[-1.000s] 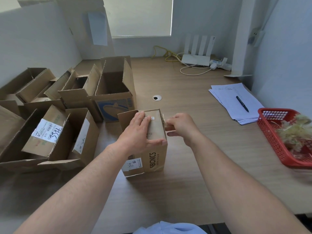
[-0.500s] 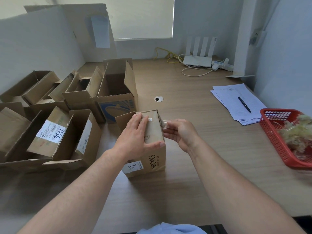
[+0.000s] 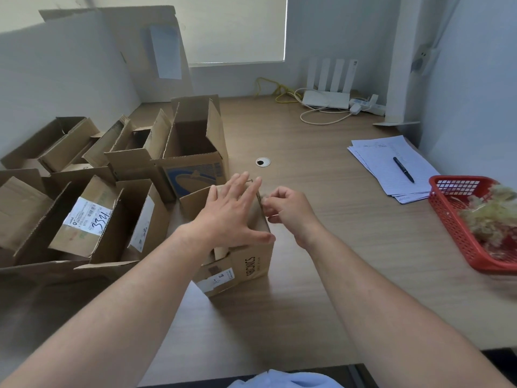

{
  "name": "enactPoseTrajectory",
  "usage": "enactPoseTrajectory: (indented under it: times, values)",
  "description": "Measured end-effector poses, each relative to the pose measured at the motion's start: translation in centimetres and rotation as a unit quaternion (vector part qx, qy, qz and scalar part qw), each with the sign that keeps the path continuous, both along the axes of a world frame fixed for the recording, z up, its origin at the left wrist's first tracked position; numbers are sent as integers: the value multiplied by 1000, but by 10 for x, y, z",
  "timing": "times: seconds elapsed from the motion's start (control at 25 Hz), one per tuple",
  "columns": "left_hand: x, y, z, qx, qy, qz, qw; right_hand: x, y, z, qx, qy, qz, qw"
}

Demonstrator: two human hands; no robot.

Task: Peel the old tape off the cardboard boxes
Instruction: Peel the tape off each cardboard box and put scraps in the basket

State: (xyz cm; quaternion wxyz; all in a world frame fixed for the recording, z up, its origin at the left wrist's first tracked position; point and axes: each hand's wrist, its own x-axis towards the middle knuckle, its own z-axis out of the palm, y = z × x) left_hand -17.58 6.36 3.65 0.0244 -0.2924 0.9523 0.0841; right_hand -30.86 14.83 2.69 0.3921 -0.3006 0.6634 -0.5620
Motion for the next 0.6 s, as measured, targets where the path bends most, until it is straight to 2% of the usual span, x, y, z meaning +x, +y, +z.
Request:
enactPoseTrajectory:
  times: [0.16,0.36,0.6]
  values:
    - [-11,-2,-2,-20,-37,-9,999,1,3,-5,7,-44,-24,999]
    - [-8,1,-13,-44,12,10,999,4,4,-12,19,-195,-92,976]
    - [-4,-1,-16,-7,32,23,999,14,1,-17,18,-299,-182,937]
